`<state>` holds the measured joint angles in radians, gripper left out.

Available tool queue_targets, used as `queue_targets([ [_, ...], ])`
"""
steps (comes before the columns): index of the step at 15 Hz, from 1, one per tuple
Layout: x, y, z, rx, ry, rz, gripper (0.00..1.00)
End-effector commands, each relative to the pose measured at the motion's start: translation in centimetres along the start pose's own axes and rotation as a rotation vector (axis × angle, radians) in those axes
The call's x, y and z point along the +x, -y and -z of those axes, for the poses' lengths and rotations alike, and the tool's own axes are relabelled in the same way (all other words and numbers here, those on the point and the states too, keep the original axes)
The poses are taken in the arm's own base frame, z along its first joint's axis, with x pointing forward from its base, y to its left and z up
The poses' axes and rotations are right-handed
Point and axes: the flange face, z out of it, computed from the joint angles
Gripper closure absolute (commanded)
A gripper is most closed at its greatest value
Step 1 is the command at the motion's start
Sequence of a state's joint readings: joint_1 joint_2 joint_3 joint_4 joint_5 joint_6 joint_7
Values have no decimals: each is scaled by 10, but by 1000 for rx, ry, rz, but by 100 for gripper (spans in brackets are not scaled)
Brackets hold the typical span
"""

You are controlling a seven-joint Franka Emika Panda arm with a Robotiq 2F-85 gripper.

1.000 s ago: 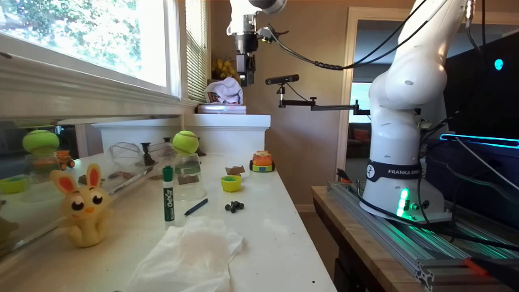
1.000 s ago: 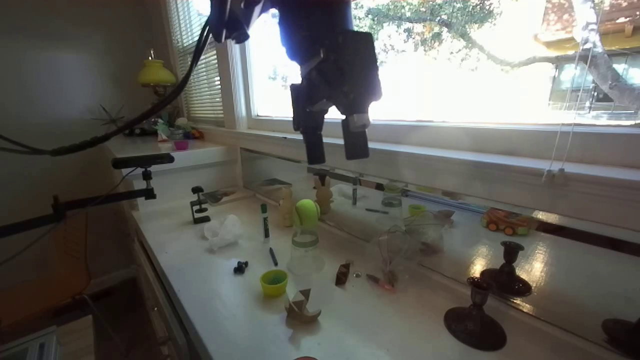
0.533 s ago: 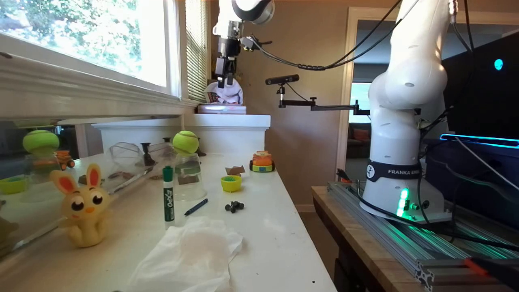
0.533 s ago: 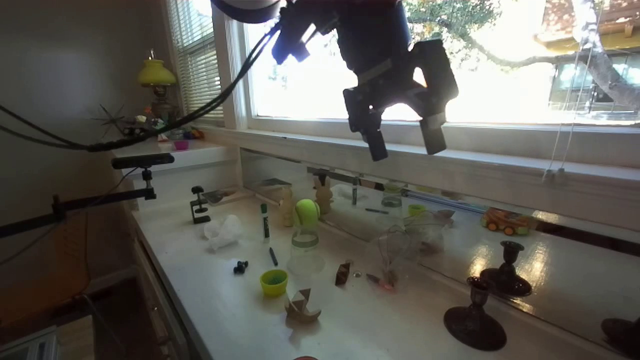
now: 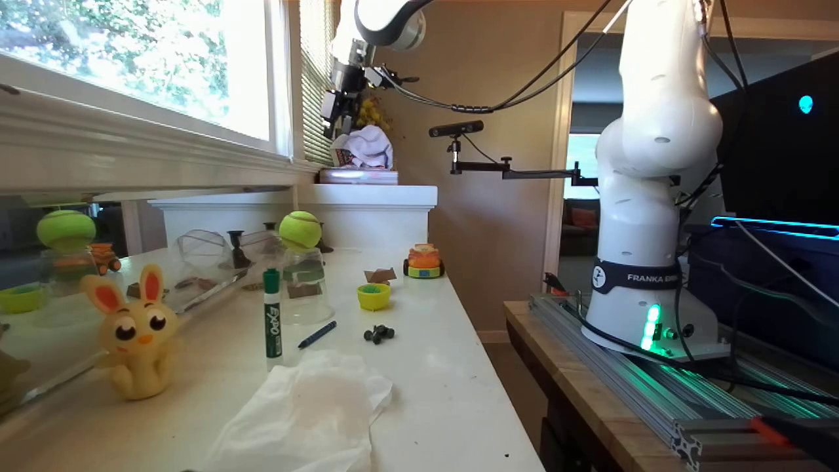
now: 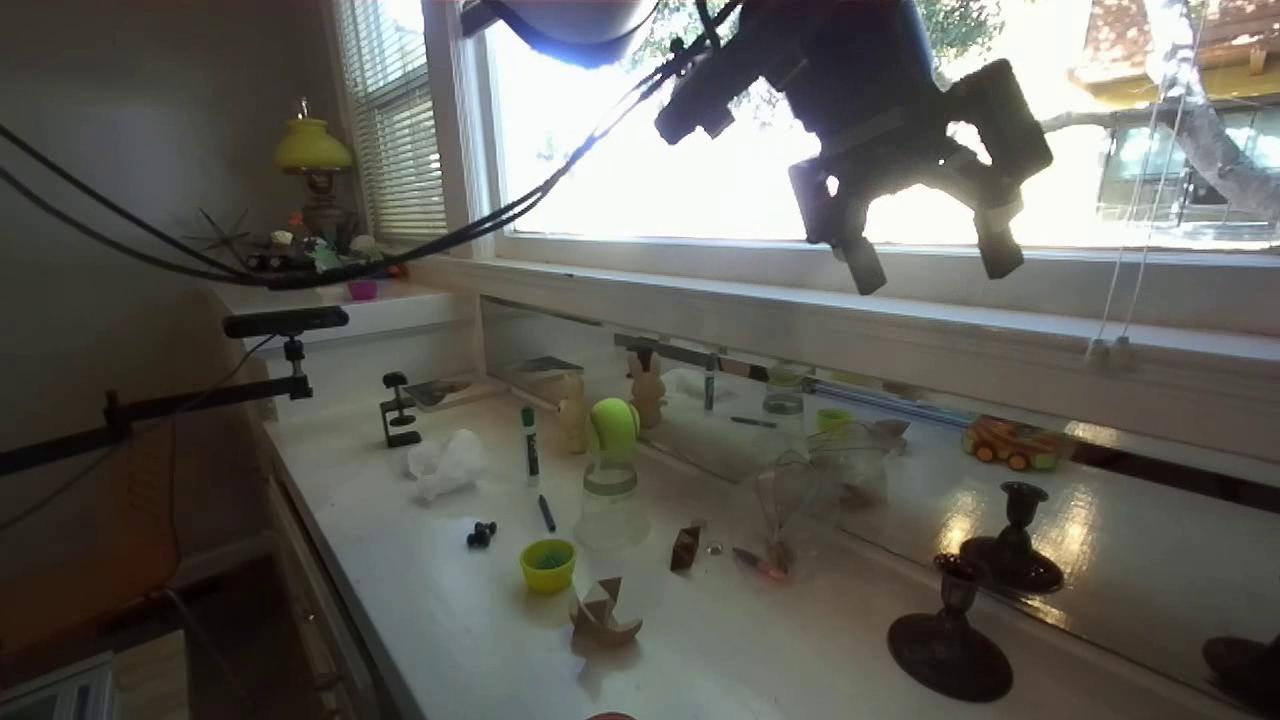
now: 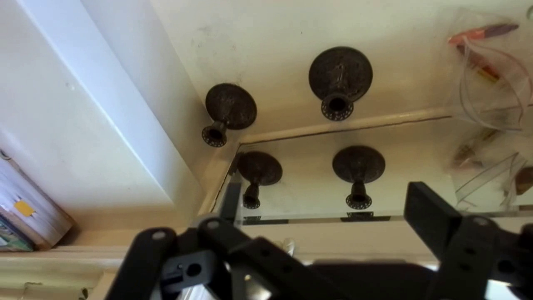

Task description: Pull the blind strings down

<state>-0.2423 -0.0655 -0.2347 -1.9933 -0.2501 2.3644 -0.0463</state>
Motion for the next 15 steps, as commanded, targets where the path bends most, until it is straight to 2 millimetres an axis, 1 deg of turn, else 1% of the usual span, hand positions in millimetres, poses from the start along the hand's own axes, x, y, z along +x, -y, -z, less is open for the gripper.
queue_targets([
  [1, 19, -13, 1, 22, -56, -36, 0],
  [2, 9, -8, 0, 5, -29, -25, 0],
  [5, 13, -10, 0, 7, -36, -34, 0],
  [9, 14, -10, 0, 7, -36, -35, 0],
  [11, 20, -14, -5, 13, -62, -42, 0],
  [15, 41, -28, -17, 11, -143, -84, 0],
])
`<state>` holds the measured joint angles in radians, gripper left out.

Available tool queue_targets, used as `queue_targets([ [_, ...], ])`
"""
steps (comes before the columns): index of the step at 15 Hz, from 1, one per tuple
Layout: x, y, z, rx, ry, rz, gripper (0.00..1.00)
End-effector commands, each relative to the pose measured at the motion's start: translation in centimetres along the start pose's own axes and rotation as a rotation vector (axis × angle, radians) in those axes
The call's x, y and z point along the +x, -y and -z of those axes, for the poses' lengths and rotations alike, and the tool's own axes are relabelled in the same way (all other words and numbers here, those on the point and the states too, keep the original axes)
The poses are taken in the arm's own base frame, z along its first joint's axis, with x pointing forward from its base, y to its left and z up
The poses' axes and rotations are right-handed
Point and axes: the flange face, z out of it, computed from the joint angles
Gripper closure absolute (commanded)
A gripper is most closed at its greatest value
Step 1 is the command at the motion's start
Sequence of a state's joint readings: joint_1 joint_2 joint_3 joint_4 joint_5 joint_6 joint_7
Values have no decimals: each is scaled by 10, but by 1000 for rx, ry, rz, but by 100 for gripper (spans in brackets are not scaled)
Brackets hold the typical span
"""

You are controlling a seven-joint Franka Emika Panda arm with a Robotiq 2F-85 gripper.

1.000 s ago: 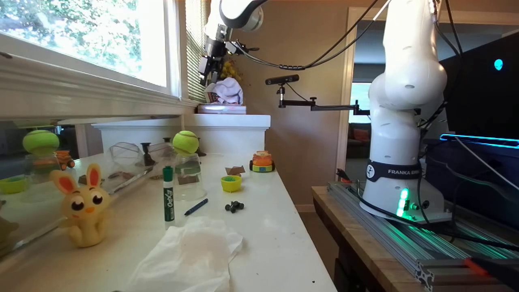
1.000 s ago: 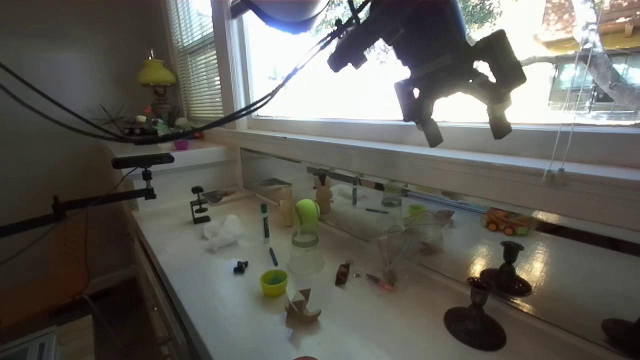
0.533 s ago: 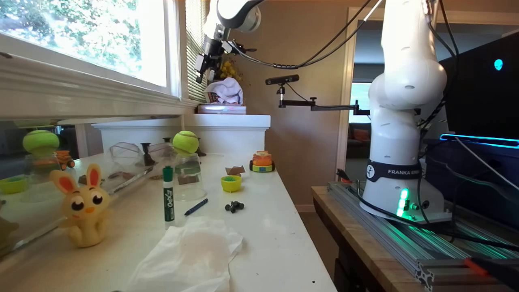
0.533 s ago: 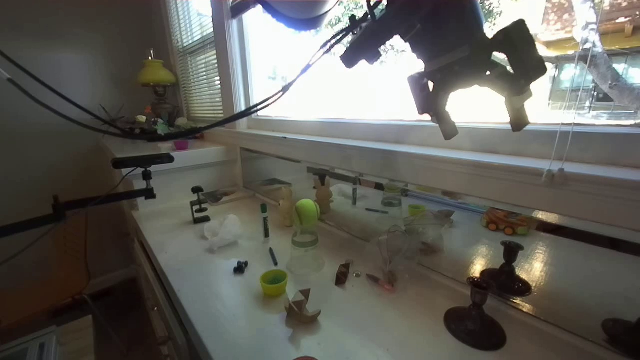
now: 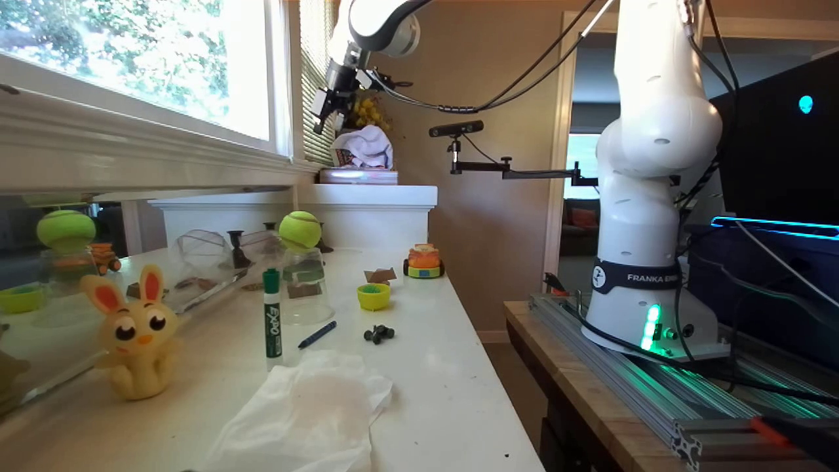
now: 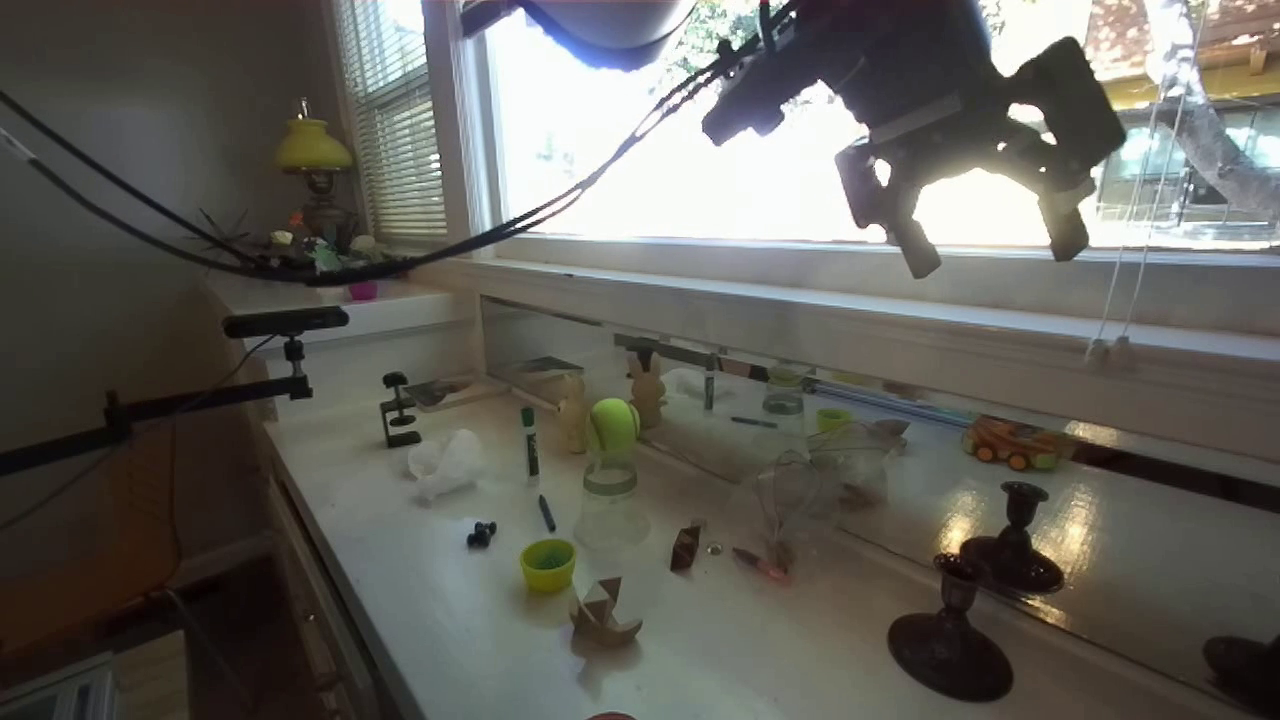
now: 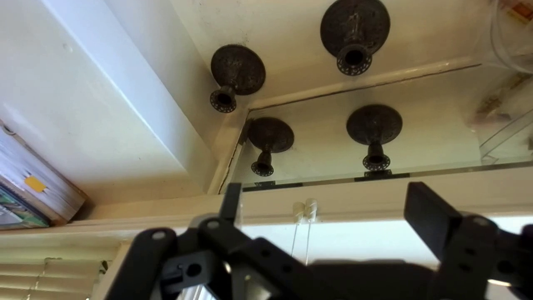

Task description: Pull the blind strings down

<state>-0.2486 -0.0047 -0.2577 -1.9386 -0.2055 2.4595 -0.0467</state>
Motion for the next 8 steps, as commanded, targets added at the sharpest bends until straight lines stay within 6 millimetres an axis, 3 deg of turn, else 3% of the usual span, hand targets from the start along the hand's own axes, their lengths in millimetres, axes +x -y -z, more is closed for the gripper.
queue_targets([
  [1, 26, -12, -15, 18, -83, -44, 0],
  [8, 55, -8, -40, 128, -200, -79, 0],
])
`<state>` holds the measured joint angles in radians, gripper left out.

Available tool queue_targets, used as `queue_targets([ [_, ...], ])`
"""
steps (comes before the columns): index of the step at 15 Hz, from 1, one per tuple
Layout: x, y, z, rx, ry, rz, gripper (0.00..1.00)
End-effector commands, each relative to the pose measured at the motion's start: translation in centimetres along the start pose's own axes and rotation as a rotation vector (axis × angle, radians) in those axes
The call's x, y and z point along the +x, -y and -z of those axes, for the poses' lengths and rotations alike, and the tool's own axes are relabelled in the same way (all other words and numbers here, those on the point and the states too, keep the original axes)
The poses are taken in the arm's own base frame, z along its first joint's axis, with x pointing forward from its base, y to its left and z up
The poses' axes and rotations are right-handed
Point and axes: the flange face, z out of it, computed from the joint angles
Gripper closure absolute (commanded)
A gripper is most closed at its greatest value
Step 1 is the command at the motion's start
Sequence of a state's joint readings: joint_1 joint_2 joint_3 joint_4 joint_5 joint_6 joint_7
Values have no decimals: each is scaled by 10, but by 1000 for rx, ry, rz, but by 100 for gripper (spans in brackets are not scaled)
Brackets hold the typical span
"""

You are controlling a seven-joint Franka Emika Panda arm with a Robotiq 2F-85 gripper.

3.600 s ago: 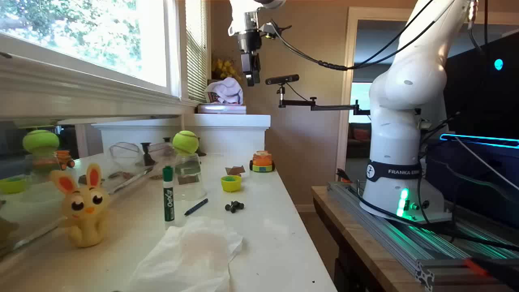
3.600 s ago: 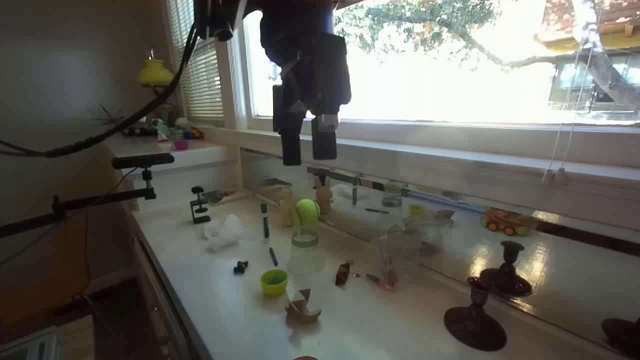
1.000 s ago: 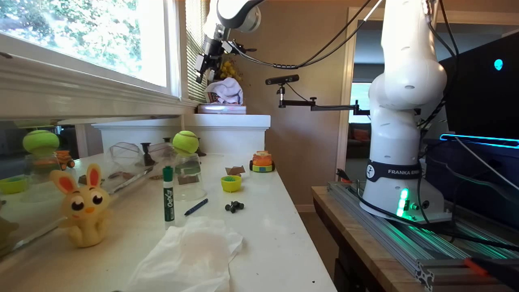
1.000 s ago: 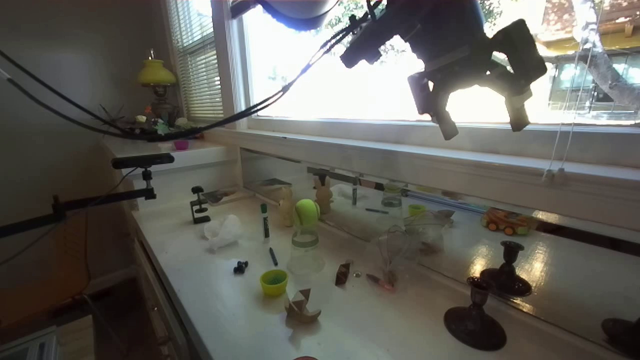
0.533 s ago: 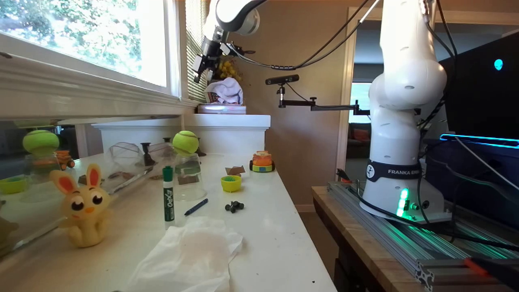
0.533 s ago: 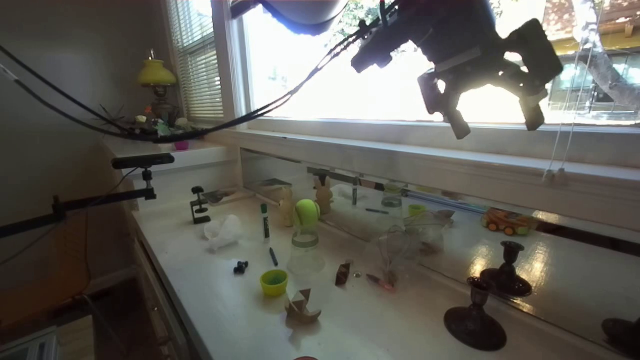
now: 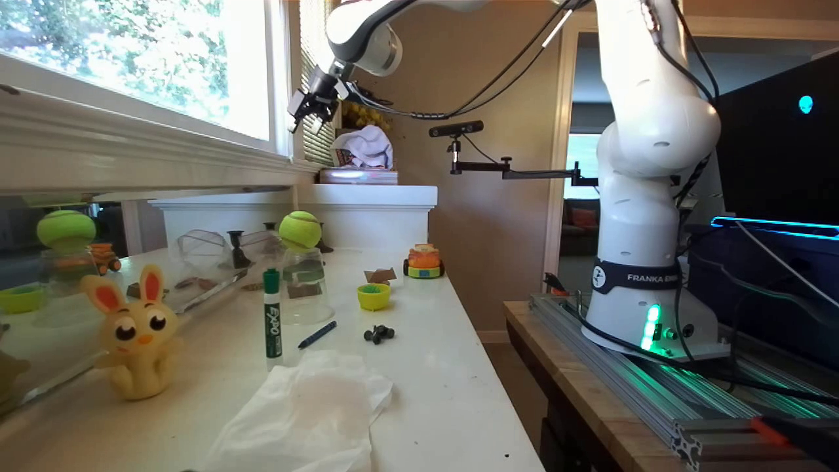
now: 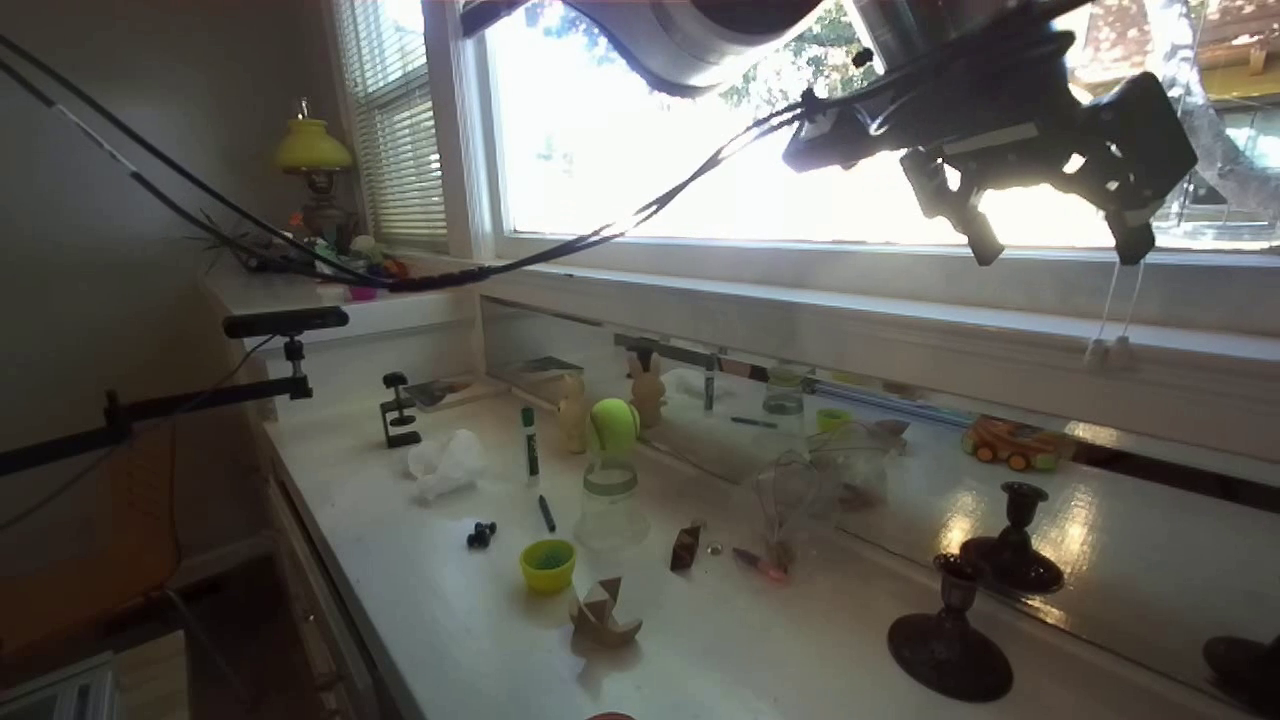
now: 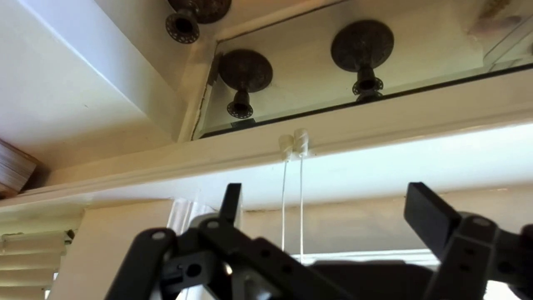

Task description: Pull the blind strings down

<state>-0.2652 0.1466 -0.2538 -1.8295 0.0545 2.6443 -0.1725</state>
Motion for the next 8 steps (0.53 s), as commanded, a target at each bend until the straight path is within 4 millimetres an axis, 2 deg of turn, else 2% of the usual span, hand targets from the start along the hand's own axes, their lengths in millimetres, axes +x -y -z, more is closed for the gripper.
queue_targets([
  [1, 21, -5, -12, 39, -54, -4, 0],
  [8, 38, -29, -19, -11, -130, -17, 0],
])
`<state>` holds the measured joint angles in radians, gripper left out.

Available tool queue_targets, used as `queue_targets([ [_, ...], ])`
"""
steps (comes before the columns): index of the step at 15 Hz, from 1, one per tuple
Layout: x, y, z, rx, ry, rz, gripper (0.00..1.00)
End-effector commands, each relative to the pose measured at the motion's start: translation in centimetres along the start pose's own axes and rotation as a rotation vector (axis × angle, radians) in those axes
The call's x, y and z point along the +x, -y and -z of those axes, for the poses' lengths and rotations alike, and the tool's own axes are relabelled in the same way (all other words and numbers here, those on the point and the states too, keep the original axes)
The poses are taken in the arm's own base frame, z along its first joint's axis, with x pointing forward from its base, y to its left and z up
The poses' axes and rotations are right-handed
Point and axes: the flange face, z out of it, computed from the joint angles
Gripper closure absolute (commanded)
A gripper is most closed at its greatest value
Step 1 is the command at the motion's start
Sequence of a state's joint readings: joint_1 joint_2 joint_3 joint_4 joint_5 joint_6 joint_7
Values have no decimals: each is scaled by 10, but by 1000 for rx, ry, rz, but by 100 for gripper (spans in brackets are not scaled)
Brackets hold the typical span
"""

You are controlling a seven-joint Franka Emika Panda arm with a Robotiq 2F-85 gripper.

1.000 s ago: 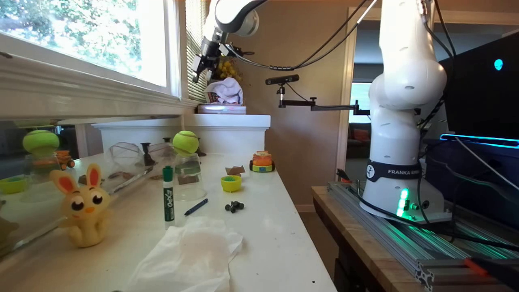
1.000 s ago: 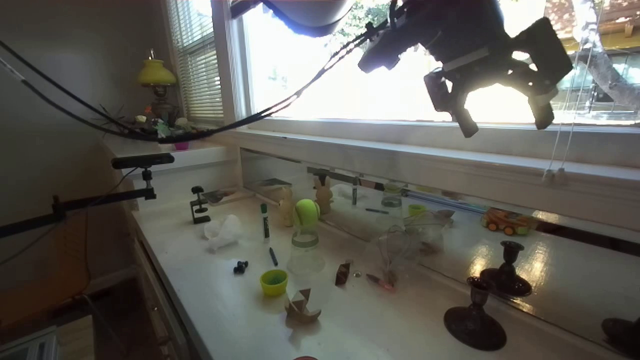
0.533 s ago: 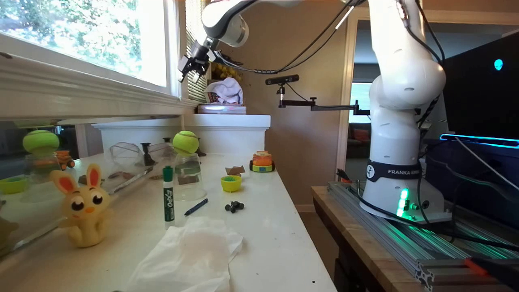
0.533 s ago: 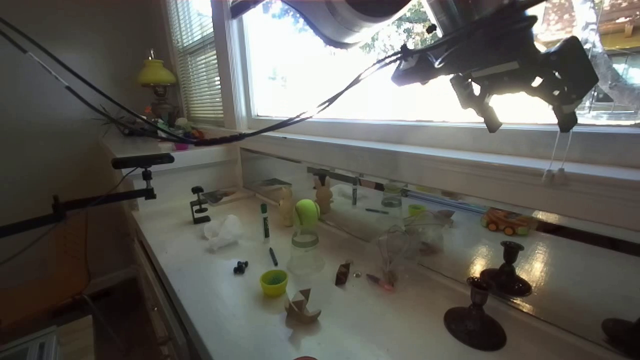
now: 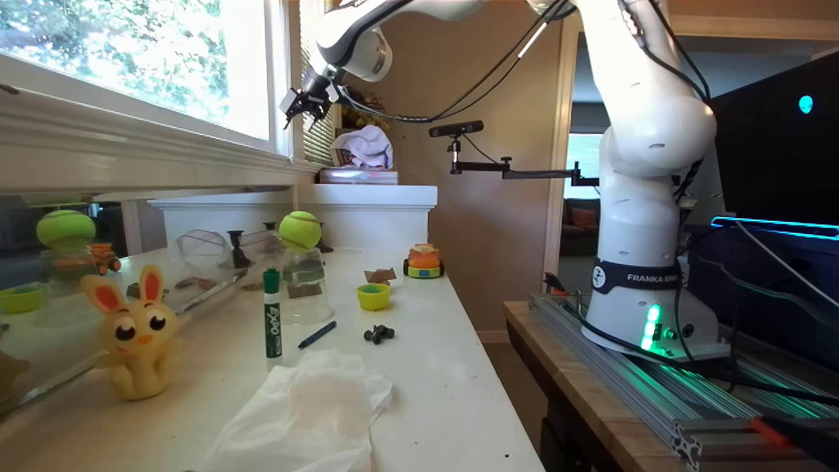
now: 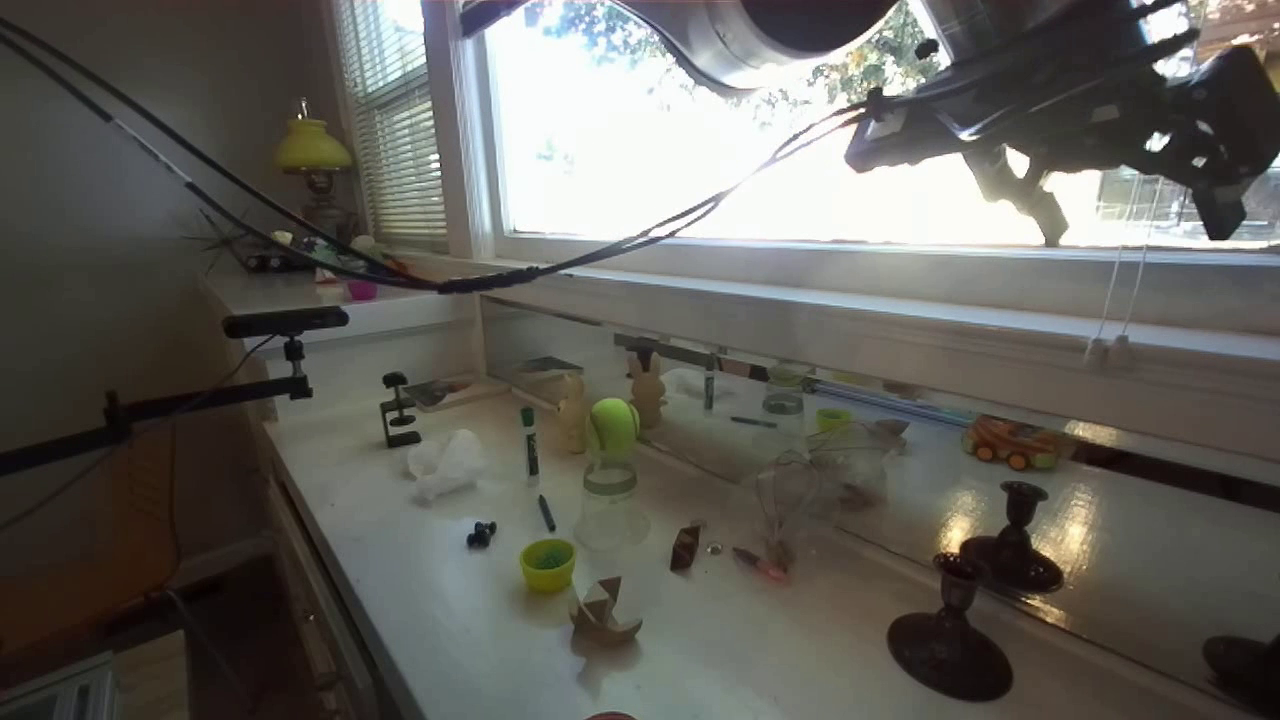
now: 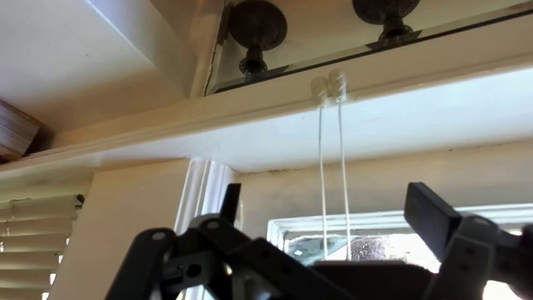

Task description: Pull the blind strings down

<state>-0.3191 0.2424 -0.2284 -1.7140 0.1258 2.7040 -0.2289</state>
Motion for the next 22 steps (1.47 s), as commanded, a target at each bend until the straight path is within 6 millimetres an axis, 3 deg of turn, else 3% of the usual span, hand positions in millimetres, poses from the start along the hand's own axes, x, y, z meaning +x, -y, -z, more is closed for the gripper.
queue_targets([
  [1, 15, -10, -6, 4, -57, -7, 0],
  [8, 25, -7, -19, 51, -82, -15, 0],
  [15, 31, -19, -31, 30, -85, 1, 0],
  [16, 31, -20, -32, 29, -86, 0, 4],
  [17, 32, -20, -33, 27, -85, 1, 24],
  [19, 34, -21, -33, 29, -87, 1, 31],
  [22, 36, -21, -33, 26, -83, 4, 55],
])
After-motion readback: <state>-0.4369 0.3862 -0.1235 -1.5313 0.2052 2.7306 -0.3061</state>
